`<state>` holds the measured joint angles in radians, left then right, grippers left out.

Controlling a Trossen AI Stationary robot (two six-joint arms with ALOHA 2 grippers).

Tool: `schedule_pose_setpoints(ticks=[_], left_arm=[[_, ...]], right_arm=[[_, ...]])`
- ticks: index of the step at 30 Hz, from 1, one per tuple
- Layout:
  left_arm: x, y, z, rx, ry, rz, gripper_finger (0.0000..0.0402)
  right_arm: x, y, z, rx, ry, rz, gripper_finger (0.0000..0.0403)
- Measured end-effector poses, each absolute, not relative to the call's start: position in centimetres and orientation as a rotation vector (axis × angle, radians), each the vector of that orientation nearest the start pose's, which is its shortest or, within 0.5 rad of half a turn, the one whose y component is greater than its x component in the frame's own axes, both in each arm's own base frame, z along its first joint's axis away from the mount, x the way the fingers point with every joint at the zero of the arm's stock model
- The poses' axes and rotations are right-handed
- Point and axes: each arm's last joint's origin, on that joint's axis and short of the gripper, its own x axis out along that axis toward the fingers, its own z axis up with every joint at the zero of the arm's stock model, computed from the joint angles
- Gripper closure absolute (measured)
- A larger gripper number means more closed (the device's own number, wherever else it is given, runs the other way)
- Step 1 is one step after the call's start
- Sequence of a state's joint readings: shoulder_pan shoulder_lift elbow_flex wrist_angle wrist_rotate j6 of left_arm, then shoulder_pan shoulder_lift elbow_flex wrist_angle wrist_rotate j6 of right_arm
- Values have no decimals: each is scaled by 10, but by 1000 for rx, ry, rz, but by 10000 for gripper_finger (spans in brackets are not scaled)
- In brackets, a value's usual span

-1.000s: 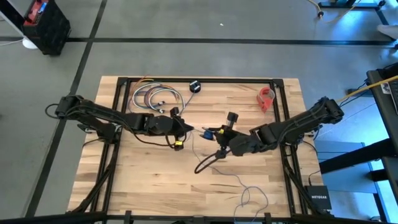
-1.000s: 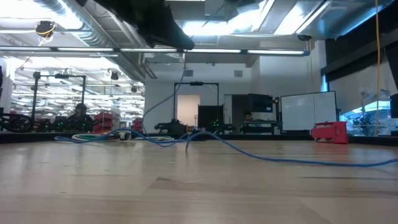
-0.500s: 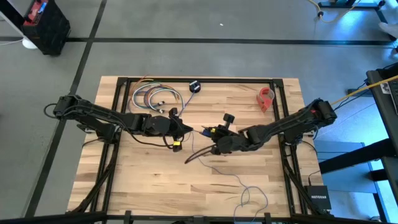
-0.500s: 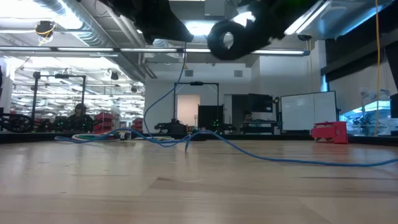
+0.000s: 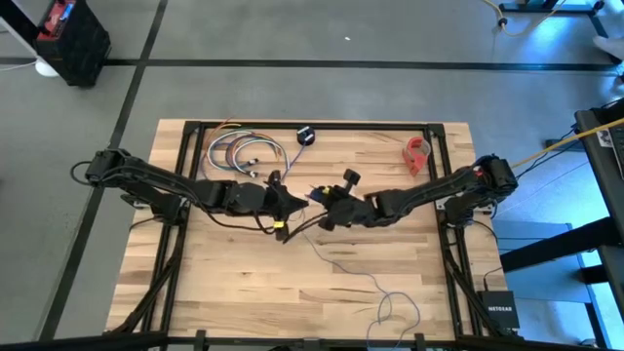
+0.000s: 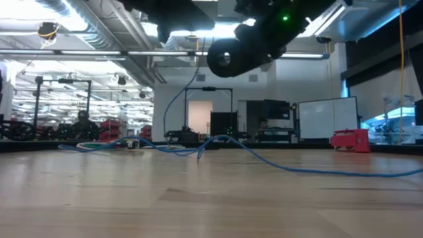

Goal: Coil cords
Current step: Coil the blue wire onto the black spool

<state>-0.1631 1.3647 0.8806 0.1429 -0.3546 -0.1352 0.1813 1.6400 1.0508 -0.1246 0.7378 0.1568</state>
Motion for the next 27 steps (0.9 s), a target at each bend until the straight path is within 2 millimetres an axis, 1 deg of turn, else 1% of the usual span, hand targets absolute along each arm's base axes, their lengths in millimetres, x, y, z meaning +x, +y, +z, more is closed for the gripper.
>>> schedule_pose_setpoints(ticks=[6,9,13,15,19,23,27], left_arm=[[310,-41,269,-60,216,204,390],[316,-42,264,-59,207,202,390],[317,-40,262,-29,218,205,390],[317,-40,262,-13,221,200,390],[317,-41,261,16,229,188,390],[317,-42,262,15,225,187,390],[317,-41,262,18,226,192,389]], right_arm=[[351,33,232,-132,497,-537,398],[354,33,238,-132,442,-507,398],[357,34,245,-171,427,-497,398],[358,34,255,-171,393,-491,398],[355,34,284,-166,306,-485,398],[354,35,300,-173,277,-442,398],[351,36,321,-157,217,-389,398]])
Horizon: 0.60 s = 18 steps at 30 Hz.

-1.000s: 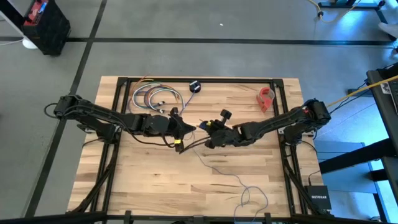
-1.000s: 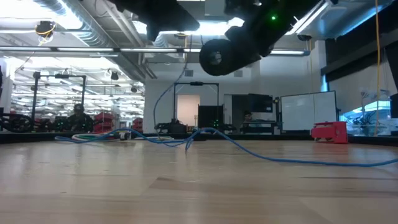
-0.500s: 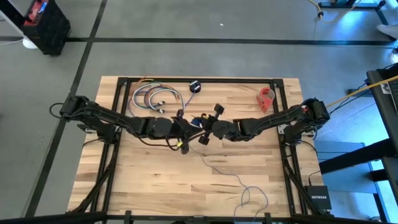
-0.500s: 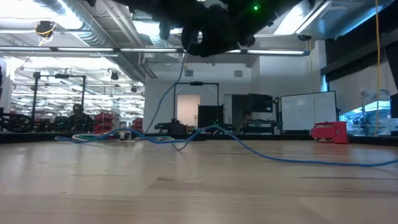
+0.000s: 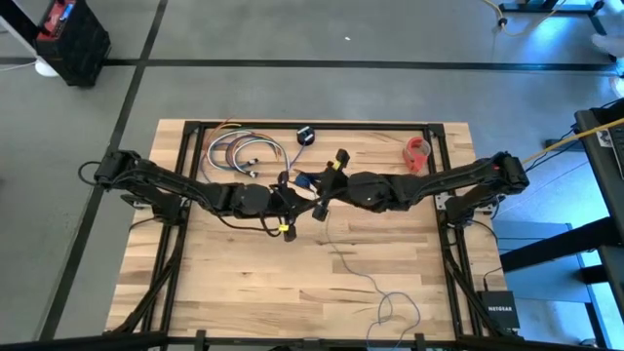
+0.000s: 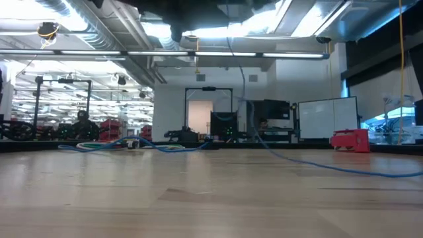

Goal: Coil cords
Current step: Coil the blue wire onto the black spool

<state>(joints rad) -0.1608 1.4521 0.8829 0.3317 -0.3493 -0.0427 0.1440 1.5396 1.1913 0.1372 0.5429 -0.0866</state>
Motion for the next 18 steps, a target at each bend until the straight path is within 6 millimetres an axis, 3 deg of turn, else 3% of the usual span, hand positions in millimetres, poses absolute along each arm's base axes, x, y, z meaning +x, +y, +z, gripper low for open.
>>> schedule_pose_setpoints(ticks=[8,13,18], left_arm=[[316,-45,260,73,246,177,389],[316,-51,261,108,242,154,388],[316,-53,260,118,243,147,352]], right_arm=[[344,36,336,-155,186,-339,398],[343,36,335,-164,205,-332,398],[343,36,335,-164,204,-330,398]])
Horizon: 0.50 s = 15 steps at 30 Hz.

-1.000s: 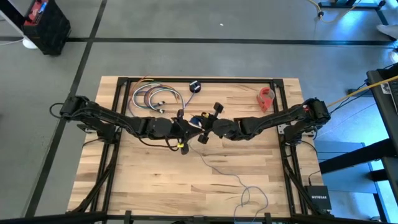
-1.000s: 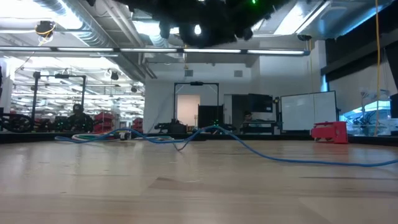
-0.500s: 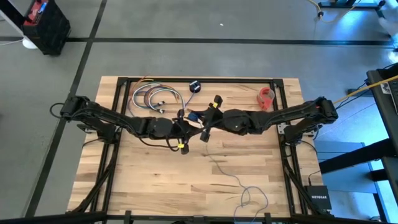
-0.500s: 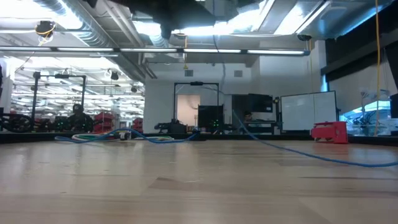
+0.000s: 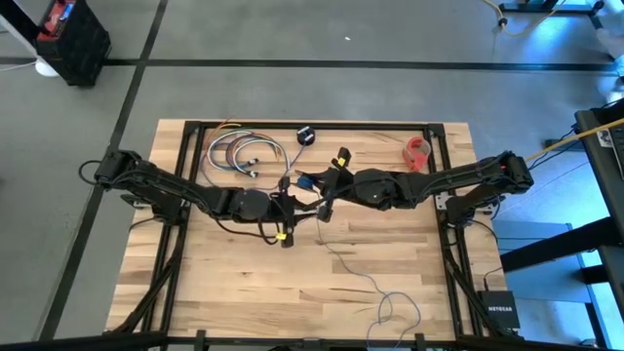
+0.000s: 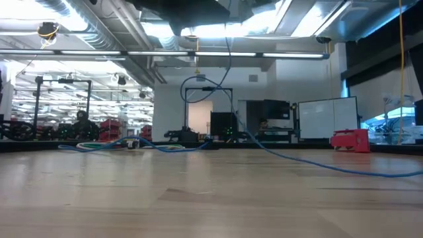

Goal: Coil cords
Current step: Coil the blue wire onto the black spool

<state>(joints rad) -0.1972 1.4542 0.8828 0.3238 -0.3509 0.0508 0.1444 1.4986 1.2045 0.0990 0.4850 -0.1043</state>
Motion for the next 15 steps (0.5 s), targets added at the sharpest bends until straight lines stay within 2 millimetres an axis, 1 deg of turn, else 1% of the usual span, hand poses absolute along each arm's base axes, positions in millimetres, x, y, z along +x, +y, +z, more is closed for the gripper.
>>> schedule_pose_setpoints(ticks=[5,8,12,15], left_arm=[[316,-52,259,122,252,149,296],[316,-51,259,119,248,154,277],[317,-50,259,119,247,159,271],[317,-50,259,130,249,157,280]], right_arm=[[343,36,335,-162,201,-322,398],[343,36,335,-162,201,-322,398],[343,36,335,-161,200,-322,398],[343,36,335,-161,200,-322,398]])
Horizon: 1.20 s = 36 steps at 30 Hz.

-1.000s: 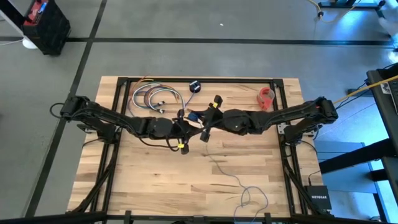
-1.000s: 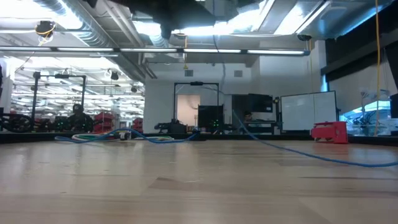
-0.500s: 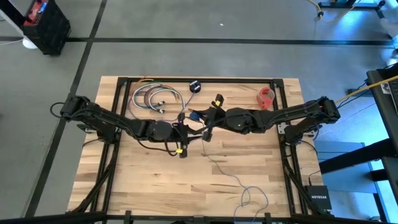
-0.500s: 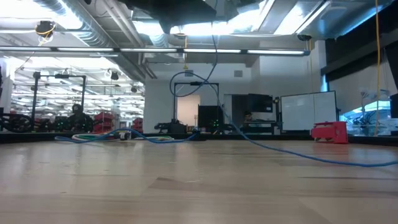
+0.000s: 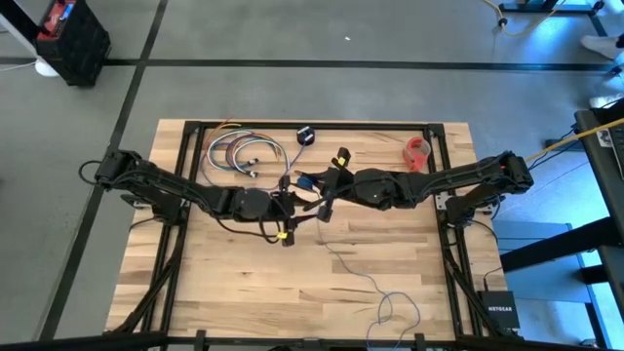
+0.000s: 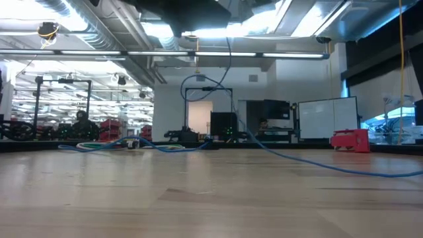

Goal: Coil cords
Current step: Coil the blue wire onto the black spool

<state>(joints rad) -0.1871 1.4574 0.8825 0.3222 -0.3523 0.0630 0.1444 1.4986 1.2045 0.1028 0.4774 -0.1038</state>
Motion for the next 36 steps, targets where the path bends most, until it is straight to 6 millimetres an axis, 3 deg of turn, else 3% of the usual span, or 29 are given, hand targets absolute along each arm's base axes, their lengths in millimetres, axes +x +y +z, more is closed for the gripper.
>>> schedule_pose_setpoints(ticks=[8,17,25,36], left_arm=[[317,-48,259,183,254,156,391],[317,-47,259,175,252,160,399],[315,-35,253,177,339,277,400],[279,-38,271,163,444,294,401]], right_arm=[[344,38,338,-147,170,-281,398],[345,38,340,-139,142,-279,398],[342,58,338,-167,159,-226,398],[329,85,317,-234,377,-212,398]])
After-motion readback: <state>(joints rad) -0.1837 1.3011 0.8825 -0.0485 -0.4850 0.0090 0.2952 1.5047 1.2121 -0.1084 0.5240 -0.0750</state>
